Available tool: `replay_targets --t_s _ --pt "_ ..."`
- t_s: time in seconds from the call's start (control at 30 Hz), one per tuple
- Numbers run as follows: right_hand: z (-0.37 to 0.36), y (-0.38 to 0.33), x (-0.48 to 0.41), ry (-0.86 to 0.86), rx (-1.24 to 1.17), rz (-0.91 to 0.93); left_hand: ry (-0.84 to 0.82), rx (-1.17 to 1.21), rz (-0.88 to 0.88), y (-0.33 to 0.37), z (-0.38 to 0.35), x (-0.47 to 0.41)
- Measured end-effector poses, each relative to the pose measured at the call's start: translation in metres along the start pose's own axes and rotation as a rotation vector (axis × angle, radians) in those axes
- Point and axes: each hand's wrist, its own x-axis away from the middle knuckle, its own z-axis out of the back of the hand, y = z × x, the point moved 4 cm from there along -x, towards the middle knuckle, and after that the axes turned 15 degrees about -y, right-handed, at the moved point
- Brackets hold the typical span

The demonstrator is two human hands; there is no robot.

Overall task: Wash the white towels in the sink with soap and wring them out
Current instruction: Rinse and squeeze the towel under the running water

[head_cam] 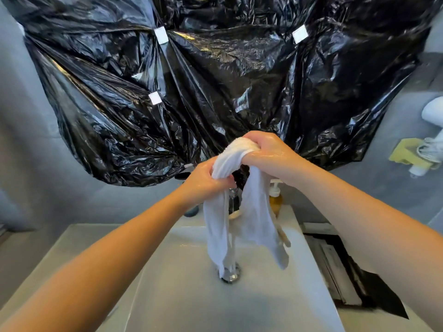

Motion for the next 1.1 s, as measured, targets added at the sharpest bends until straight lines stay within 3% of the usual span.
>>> replay_targets --t_s 0.2,0.37,0.47,0.77,1.1 --pt "0.008 0.024 0.007 0.05 -0.166 0.016 0.157 0.15 -0.049 0.029 0.008 -0.013" --pt "-0.011 0.042 0.008 0.068 -0.477 0.041 0.195 0.294 -0.085 0.055 0.004 -0.026" --pt "-0.036 0.055 0.009 -0.02 -0.705 0.103 0.262 0.307 -0.087 0.059 -0.001 -0.033" --pt "-0.102 0.105 0.021 -0.204 -0.706 -0.007 0.26 0.495 -0.044 0.064 -0.032 -0.048" --pt "-0.132 0.155 0.024 0.033 -0.657 -0.312 0.258 0.642 -0.088 0.066 -0.037 -0.053"
